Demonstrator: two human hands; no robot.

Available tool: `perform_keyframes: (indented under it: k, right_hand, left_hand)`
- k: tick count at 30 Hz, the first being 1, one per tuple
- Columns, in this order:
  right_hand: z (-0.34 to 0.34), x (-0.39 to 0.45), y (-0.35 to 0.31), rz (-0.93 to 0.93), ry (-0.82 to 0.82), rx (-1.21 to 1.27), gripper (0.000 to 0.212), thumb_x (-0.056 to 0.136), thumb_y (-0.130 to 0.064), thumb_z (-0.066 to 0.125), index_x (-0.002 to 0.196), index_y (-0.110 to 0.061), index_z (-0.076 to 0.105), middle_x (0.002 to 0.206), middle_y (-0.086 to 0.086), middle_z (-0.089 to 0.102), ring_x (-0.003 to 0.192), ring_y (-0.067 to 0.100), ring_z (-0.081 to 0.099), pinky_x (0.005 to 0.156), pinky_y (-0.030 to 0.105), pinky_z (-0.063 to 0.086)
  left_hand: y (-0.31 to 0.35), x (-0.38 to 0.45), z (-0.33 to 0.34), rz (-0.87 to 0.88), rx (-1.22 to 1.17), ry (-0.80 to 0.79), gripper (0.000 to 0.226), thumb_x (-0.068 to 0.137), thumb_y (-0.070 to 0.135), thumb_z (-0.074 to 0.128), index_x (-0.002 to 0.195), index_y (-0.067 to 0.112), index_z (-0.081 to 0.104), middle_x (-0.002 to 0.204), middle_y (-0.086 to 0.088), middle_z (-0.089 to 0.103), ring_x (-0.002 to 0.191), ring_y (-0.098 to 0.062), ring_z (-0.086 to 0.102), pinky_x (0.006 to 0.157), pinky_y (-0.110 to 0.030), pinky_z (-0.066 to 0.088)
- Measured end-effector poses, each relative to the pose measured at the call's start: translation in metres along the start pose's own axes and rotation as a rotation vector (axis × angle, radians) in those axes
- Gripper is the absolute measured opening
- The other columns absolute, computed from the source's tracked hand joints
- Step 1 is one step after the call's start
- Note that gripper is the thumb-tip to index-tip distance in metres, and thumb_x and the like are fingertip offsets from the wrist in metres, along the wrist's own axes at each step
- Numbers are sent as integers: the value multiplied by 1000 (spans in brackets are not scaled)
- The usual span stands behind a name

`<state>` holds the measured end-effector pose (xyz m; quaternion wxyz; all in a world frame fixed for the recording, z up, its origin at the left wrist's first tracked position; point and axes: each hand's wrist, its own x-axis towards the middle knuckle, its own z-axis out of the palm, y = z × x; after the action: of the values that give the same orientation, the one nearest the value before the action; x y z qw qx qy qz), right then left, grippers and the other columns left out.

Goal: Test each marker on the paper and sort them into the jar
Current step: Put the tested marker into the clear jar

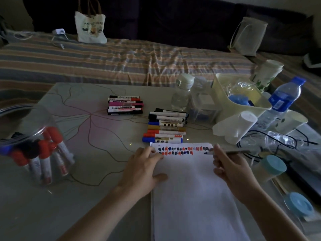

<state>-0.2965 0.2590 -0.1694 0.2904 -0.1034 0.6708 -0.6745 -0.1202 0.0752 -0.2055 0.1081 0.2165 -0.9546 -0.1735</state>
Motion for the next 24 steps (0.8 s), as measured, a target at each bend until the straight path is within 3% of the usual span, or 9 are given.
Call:
perform_keyframes:
  k: [4,8,12,16,24]
  right_hand:
    - [8,11,13,-165,123,-412,28,88,-34,67,84,-7,71,57,3,57,54,16,50,57,34,44]
    - [23,30,10,-318,135,-665,15,89,-34,67,77,-25,68,61,-3,67,50,5,60,51,22,50]
    - [25,43,26,-330,236,-634,14,89,-33,68,77,-24,68,70,-9,68,62,-4,62,55,8,45]
    - [18,44,35,-317,252,-587,9,83,-33,73,77,-26,71,71,-10,70,69,3,66,64,21,53]
    - [20,43,35,-338,199,-590,13,86,-36,71,79,-25,69,71,-7,70,60,1,63,52,10,46]
  left_hand:
    - [2,-1,-1,19,66,-93,67,79,66,59,138,37,45,148,7,30,134,-15,29,108,-33,31]
    - [-1,1,0,24,54,-87,66,79,67,59,137,38,47,148,7,31,134,-14,28,108,-31,27]
    - [-2,0,1,28,36,-88,67,78,66,60,137,38,47,148,10,31,133,-11,27,108,-29,26]
    - [-4,2,2,14,11,-90,69,75,68,62,136,40,48,146,12,32,132,-10,27,107,-29,27]
    - [-3,3,2,2,5,-94,69,74,68,64,135,39,50,144,11,34,130,-10,29,103,-30,30]
